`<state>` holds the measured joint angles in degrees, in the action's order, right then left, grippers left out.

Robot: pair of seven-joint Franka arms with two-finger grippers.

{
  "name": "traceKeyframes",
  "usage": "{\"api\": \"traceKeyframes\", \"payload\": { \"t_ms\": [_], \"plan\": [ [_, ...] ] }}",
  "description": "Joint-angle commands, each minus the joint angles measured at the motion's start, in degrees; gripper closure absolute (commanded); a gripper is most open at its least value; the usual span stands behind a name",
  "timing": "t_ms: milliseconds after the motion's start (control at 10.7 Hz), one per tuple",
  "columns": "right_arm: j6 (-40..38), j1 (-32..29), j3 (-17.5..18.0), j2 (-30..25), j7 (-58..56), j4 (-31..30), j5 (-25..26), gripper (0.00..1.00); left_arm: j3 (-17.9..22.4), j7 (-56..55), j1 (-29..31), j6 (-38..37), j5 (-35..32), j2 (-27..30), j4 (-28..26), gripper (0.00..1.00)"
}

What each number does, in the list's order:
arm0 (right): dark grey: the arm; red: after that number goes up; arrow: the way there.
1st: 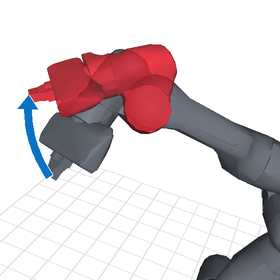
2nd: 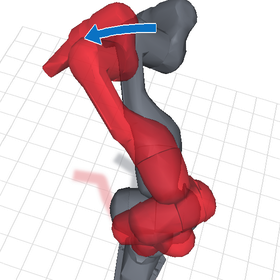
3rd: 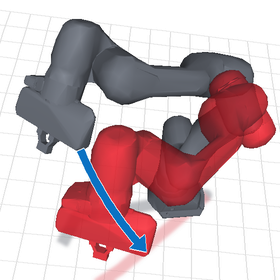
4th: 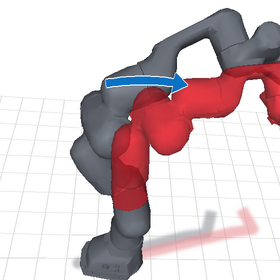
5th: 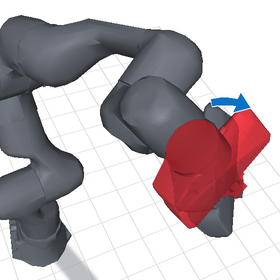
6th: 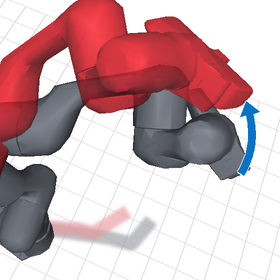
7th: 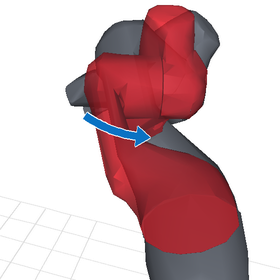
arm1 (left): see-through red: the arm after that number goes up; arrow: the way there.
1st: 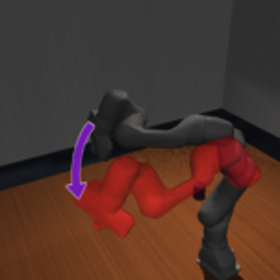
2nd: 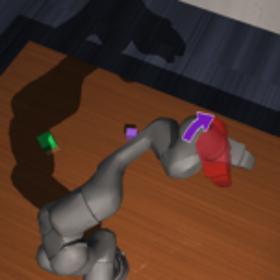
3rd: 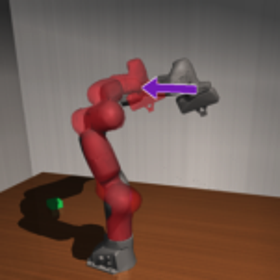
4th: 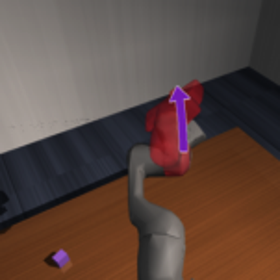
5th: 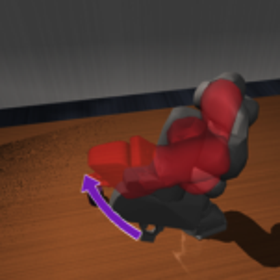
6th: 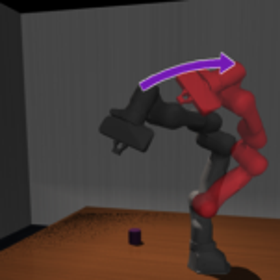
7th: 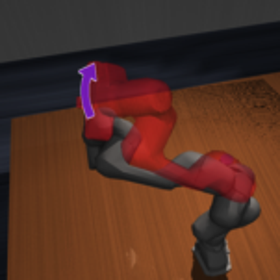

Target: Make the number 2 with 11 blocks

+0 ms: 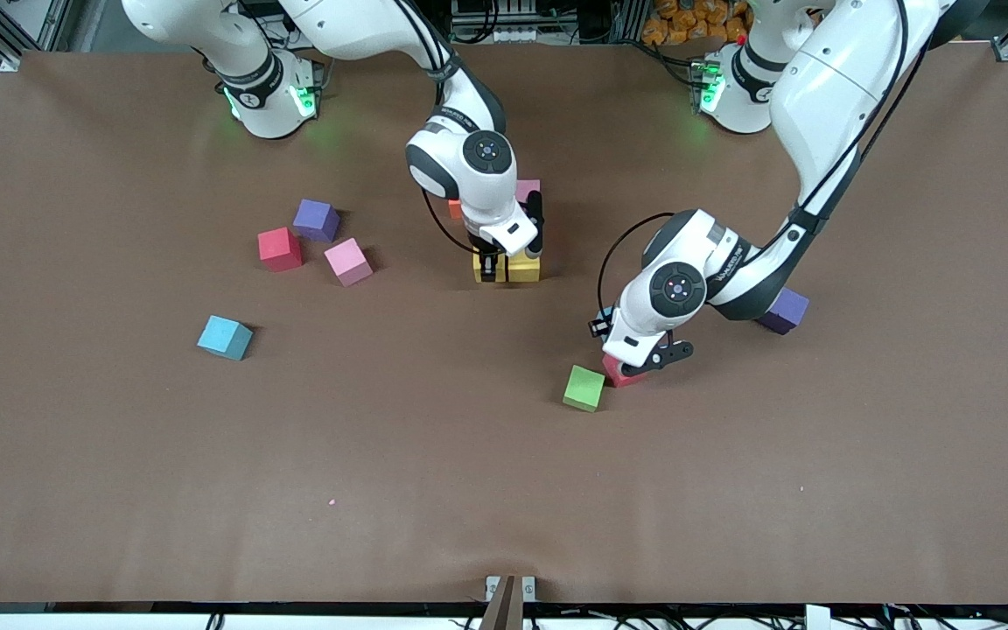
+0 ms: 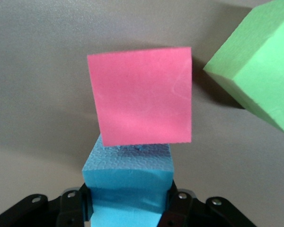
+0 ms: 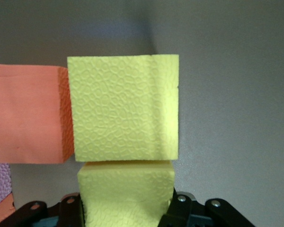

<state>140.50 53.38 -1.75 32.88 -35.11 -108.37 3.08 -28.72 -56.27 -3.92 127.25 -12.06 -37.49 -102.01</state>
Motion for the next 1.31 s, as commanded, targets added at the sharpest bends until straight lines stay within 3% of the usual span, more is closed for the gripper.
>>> {"api": "traceKeyframes", "payload": {
  "t_ms": [0, 280, 374, 467, 841, 1215],
  "plan": [
    [-0.2, 0.8, -0.2, 1.1, 1.2, 1.1, -0.8, 0.52, -0.2, -3.0, -0.5, -0.5, -0.7, 2.2, -0.5, 0.51],
    [0.2, 0.9, -0.2, 1.3, 1.2, 1.2, -1.8, 0.44, -2.4, -10.4, -0.7, -2.7, -0.3, 4.5, -0.4, 0.51],
    [0.2, 0.9, -0.2, 1.3, 1.1, 1.6, -1.8, 0.04, -3.7, -13.1, -0.7, -2.7, -0.3, 4.6, -0.3, 0.51],
    [0.0, 1.5, -0.3, 1.2, 0.9, 2.1, -1.7, 0.00, -4.1, -14.5, -0.7, -2.7, -0.4, 4.8, -0.3, 0.51],
    [-0.7, 1.0, -0.3, 0.1, 0.4, 2.1, -1.6, 0.00, -4.4, -15.4, -0.6, -8.9, -0.4, 4.8, 3.0, 0.51],
    [-6.5, -1.0, -0.3, -4.5, -2.4, 1.9, -1.7, 0.00, -5.1, -16.8, -0.8, -9.4, -0.2, 4.8, 3.8, 0.51]
  ]
}}
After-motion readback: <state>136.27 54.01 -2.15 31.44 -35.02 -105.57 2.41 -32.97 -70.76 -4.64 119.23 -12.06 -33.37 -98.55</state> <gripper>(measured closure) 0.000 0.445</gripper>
